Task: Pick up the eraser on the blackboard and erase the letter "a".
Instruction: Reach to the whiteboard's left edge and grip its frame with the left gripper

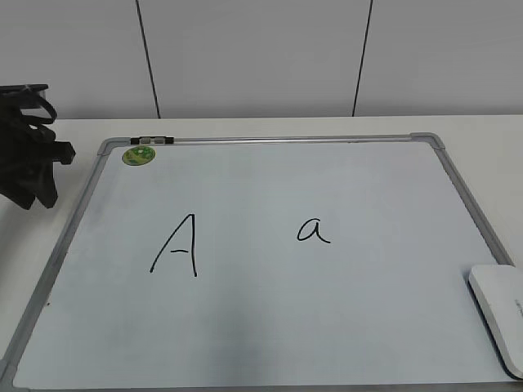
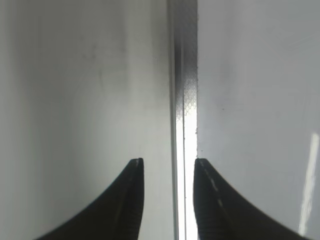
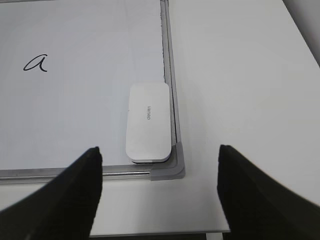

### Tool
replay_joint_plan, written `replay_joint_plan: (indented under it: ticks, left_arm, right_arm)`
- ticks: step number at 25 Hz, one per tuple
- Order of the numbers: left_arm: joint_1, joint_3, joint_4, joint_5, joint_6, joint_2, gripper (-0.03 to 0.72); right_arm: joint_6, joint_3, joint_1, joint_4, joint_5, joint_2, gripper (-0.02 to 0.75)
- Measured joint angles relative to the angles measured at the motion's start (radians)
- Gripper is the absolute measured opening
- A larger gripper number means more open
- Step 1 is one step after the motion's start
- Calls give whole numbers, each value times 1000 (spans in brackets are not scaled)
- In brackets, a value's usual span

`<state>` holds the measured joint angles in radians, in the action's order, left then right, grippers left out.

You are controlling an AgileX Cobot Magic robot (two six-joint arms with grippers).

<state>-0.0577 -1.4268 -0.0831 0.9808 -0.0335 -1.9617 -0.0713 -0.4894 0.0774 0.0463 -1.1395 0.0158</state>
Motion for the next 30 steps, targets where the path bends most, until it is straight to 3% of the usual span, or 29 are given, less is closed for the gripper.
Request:
replay_joint_plan:
  ticks: [26, 30]
  left_arm:
    - [0, -44, -39, 6, 18, -182, 242]
    - [0, -48, -44, 6, 18, -184, 187]
  right_arm:
    - [0, 0, 0, 0, 0, 0, 534]
    - [0, 0, 0, 0, 0, 0, 534]
